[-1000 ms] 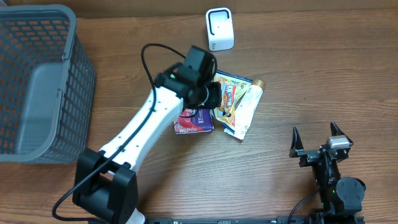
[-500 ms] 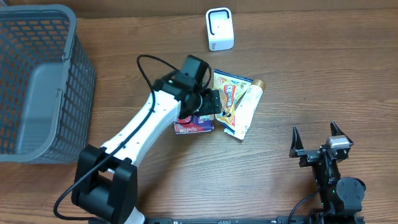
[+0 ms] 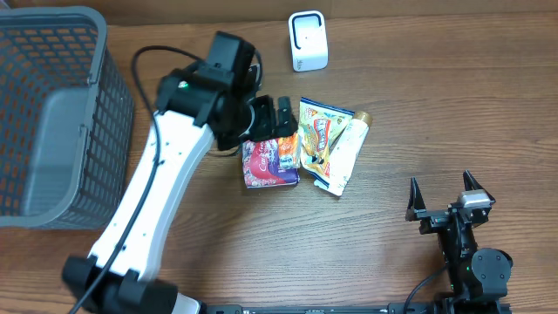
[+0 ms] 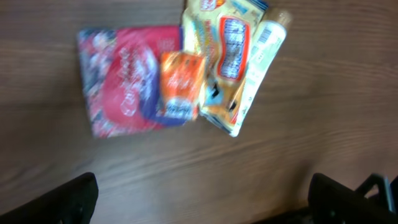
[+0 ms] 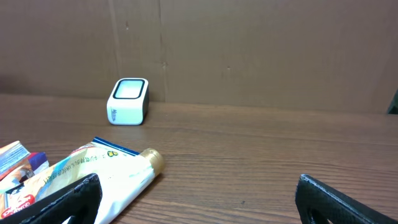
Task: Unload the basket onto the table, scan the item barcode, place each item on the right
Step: 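Lower the orange box onto the purple bag and hold the left gripper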
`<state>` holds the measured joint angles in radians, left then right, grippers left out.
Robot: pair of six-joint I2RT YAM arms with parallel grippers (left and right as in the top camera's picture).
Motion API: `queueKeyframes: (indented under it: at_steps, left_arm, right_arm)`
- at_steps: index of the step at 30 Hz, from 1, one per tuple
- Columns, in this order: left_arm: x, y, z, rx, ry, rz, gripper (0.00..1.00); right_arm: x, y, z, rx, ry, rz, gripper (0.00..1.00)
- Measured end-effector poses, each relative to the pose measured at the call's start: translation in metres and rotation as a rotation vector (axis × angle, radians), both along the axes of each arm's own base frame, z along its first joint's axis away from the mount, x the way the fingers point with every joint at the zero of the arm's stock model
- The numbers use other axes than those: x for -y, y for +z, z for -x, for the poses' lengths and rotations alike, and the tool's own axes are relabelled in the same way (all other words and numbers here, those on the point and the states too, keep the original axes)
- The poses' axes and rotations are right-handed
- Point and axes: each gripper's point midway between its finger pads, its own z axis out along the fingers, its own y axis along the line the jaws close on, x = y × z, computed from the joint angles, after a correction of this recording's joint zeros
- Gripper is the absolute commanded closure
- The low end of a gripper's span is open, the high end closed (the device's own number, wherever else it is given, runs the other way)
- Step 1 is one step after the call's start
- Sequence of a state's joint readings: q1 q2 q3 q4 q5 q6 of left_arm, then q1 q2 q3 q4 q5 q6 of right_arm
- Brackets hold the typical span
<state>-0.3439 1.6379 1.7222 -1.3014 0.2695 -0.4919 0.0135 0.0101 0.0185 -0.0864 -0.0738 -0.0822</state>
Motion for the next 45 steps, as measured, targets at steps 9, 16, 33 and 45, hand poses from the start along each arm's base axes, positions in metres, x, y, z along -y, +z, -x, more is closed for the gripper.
queueKeyframes:
  at_steps: [9, 16, 33, 45]
  left_arm:
    - [-0.048, 0.006, 0.041, -0.098, 0.074, -0.137, 0.00]
    - [-0.062, 0.002, 0.046, -0.113, 0.092, -0.206, 0.00]
    - [-0.068, 0.002, 0.044, -0.101, 0.102, -0.241, 0.00]
    - [-0.066, 0.003, 0.037, -0.073, 0.105, -0.231, 0.00]
  right_arm:
    - [0.000, 0.000, 0.000, -0.001, 0.000, 0.000, 0.00]
    - [0.000, 0.000, 0.000, -0.001, 0.000, 0.000, 0.00]
    - [0.000, 0.000, 0.000, 0.000, 0.000, 0.000, 0.00]
    - [0.000, 0.000, 0.000, 0.000, 0.000, 0.000, 0.00]
